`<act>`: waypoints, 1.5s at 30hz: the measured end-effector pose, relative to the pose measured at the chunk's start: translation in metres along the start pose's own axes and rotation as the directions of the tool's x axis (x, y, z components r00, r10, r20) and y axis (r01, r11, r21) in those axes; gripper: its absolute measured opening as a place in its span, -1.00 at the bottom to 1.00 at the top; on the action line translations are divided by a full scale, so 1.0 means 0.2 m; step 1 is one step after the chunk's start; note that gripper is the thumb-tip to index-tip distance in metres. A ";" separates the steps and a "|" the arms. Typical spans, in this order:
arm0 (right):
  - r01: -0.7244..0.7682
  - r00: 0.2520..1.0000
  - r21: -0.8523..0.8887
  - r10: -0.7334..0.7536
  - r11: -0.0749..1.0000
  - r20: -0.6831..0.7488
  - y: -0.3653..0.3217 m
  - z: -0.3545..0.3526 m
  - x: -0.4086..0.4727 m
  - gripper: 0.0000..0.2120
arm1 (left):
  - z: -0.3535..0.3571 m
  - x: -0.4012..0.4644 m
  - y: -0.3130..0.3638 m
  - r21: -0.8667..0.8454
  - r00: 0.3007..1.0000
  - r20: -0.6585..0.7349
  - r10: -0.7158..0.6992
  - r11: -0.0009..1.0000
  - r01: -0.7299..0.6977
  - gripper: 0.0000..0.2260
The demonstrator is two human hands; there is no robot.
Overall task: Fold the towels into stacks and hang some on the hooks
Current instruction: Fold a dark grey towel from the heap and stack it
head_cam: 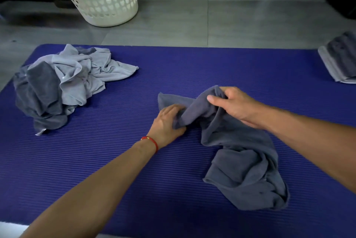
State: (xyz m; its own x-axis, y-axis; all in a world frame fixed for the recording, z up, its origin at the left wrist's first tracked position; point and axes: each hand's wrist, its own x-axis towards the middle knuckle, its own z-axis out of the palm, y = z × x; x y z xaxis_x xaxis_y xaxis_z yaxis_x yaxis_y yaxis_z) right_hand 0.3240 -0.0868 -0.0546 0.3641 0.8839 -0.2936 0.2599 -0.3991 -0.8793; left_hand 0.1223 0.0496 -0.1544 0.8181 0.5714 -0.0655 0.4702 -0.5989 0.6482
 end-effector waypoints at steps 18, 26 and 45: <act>-0.208 0.883 0.022 0.198 0.978 -0.426 0.33 -0.34 0.00 -0.79 | 0.15 -0.44 -0.12 0.210 0.966 0.247 0.079 0.969 -0.133 -0.31; -0.152 0.884 0.152 0.203 0.977 -0.421 0.28 -0.32 -0.01 -0.92 | 0.29 -0.42 -0.15 0.122 0.980 0.001 0.200 0.973 -0.198 -0.82; 0.164 0.702 0.500 0.256 0.850 -0.665 -0.05 -0.95 -0.14 -0.72 | -0.72 0.43 0.46 -0.472 0.887 -0.461 -0.024 0.853 -0.222 -0.79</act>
State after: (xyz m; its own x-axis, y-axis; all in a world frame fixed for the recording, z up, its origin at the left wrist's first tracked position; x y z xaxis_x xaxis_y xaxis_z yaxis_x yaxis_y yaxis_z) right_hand 0.4818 -0.1550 0.0332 0.9165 0.3564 -0.1819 -0.1670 -0.0724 -0.9833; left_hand 0.1883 0.1248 0.0094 0.5618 0.7798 0.2762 0.0627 -0.3730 0.9257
